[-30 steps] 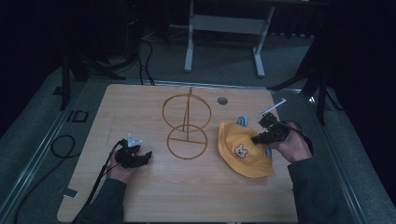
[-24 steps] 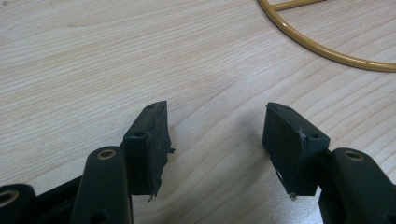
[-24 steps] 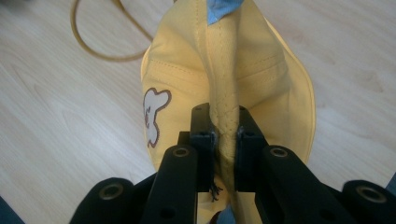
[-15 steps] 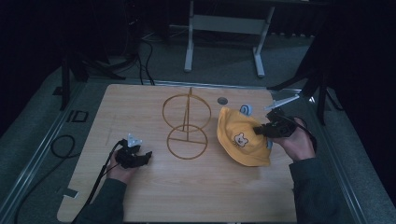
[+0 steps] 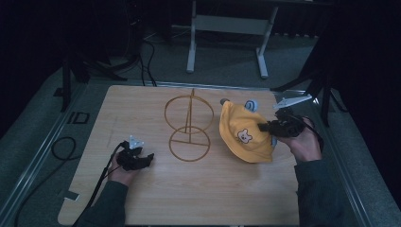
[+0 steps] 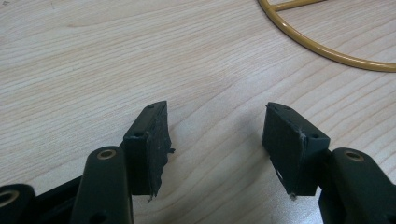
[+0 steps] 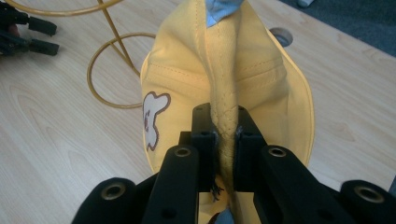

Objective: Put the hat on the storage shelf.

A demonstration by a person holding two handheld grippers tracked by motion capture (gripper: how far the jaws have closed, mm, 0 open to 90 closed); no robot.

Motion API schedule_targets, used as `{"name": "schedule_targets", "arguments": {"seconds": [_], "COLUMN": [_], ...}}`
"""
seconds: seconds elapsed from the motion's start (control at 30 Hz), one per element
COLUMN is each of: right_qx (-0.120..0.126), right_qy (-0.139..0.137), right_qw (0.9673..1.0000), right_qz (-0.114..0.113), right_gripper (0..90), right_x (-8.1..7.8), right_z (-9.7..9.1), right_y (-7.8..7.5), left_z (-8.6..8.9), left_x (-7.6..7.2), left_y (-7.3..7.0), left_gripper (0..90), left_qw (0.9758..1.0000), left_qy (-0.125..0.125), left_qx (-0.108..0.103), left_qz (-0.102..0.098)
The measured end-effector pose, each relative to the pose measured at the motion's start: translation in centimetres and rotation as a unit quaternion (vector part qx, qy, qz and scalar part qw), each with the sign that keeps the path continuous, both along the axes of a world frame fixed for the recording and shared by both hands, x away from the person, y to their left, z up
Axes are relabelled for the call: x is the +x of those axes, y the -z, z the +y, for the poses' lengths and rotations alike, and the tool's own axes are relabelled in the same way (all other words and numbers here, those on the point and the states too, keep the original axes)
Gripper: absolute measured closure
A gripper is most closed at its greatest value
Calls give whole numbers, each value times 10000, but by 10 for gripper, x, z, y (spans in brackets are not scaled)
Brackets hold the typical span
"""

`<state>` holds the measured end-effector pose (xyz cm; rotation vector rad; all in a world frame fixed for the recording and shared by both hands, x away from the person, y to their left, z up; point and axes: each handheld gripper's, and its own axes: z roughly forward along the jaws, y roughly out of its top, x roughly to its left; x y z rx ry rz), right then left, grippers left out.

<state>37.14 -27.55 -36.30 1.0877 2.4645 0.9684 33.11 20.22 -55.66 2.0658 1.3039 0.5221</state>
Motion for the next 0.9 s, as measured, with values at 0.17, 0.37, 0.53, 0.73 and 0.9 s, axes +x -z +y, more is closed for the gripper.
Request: {"name": "schedule_targets", "arguments": {"seconds": [0.17,0.37,0.53,0.73,0.9], "right_qx": [130,261,384,430,447], "right_qy": [-90,-142,-207,-309,-385], "right_qw": [9998,9992,9983,9973,9965], "right_qz": [-113,-257,-380,-500,-585], "right_gripper": [826,826,826,826,826], "right_x": [-2,-3,-4,-4,-2], "right_z": [-3,-6,-8,-8,-7], "right_y": [-3,-7,-12,-19,-25], "left_z": [0,0,0,0,0], "left_x": [0,0,0,0,0], "left_y": [0,0,0,0,0], "left_gripper": [415,415,415,415,415], "left_qw": [10000,10000,10000,10000,10000], "left_qy": [2,-1,3,9,6], "left_qx": [0,1,1,9,4], "left_qz": [0,2,3,0,-3]}}
